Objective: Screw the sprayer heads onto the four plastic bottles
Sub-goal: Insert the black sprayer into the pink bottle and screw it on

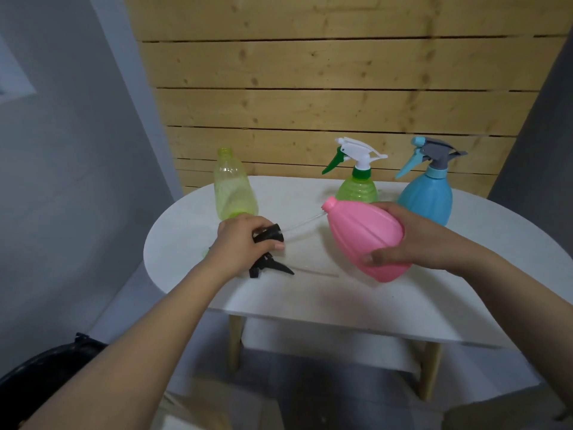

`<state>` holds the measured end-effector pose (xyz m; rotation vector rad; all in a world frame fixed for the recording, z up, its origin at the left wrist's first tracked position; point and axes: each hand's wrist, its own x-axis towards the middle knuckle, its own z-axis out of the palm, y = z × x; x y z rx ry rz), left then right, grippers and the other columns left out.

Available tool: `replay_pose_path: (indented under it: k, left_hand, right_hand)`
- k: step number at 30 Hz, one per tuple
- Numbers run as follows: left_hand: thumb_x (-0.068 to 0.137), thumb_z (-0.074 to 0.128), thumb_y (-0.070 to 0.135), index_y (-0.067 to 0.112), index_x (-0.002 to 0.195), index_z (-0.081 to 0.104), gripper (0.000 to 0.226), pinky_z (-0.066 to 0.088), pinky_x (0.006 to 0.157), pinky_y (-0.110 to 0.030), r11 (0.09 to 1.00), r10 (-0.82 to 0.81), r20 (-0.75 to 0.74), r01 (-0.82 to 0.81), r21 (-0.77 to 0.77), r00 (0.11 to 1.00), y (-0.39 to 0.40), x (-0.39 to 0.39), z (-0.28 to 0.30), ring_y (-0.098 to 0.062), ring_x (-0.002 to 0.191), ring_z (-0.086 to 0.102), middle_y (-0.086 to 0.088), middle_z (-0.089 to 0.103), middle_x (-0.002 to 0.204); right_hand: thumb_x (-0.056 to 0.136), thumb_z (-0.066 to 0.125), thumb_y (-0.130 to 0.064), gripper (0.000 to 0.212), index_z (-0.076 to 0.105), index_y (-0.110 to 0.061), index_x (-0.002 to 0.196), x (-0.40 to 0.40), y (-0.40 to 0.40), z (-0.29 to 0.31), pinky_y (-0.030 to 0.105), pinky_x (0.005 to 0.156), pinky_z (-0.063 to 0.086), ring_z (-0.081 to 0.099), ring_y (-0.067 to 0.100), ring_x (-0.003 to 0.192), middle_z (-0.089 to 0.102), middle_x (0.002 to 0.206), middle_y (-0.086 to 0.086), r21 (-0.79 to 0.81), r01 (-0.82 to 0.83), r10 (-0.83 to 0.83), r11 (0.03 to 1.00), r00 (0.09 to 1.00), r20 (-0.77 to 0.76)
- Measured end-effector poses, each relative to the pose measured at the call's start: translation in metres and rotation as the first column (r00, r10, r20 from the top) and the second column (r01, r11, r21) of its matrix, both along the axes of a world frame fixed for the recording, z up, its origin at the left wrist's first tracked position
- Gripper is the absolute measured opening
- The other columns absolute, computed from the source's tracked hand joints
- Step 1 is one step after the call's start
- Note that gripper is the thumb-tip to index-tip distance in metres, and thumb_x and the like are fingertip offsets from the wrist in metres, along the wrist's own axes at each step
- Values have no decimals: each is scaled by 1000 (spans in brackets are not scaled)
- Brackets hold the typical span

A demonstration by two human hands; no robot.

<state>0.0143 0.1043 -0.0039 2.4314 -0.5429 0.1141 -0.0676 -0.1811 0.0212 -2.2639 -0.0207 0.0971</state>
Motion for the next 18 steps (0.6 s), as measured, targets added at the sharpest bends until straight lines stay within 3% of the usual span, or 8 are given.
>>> replay_pose_path:
  k: [3, 8, 11, 14, 18]
  left_hand:
    - [72, 76, 30, 24, 99, 67, 29, 34, 70, -6, 998, 2, -35, -4, -69, 999, 3, 3, 2, -15, 86, 53, -1, 55, 98]
    - [79, 70, 26, 31, 97, 60, 22, 47, 64, -25, 965, -47, -153, 5, -262, 987, 6, 4, 2, -16, 74, 60, -3, 63, 96]
    - [85, 65, 26, 39, 93, 57, 18, 44, 61, -16, 945, -72, -160, 16, -327, 985, 7, 4, 4, -1, 73, 56, 6, 61, 92]
    - [87, 63, 22, 32, 102, 58, 19, 40, 54, -4, 945, -117, -148, 64, -322, 982, 7, 3, 5, 12, 66, 54, 16, 59, 91]
    - [87, 62, 17, 25, 106, 59, 21, 38, 60, 1, 951, -158, -141, 112, -290, 977, 5, 2, 3, 18, 75, 55, 15, 60, 96]
  right_hand:
    - [61, 85, -30, 87, 35, -40, 132, -3, -10, 2, 21, 67, 48, 52, 7, 97, 50, 115, -10, -57, 14, -13, 998, 1000, 15]
    - [58, 86, -25, 87, 33, -43, 125, -10, -23, 0, 21, 68, 48, 51, 13, 102, 47, 118, -8, -88, 23, -20, 996, 999, 34]
    - [57, 87, -22, 91, 32, -40, 127, -14, -31, -3, 19, 66, 46, 49, 16, 104, 43, 120, -6, -140, 46, -39, 989, 998, 57]
    - [58, 86, -19, 96, 32, -33, 135, -17, -36, -5, 21, 70, 47, 48, 18, 108, 41, 126, -4, -145, 57, -46, 988, 996, 76]
    - [57, 86, -16, 96, 32, -36, 134, -21, -38, -7, 20, 73, 46, 47, 18, 110, 40, 127, -6, -126, 53, -38, 991, 992, 119]
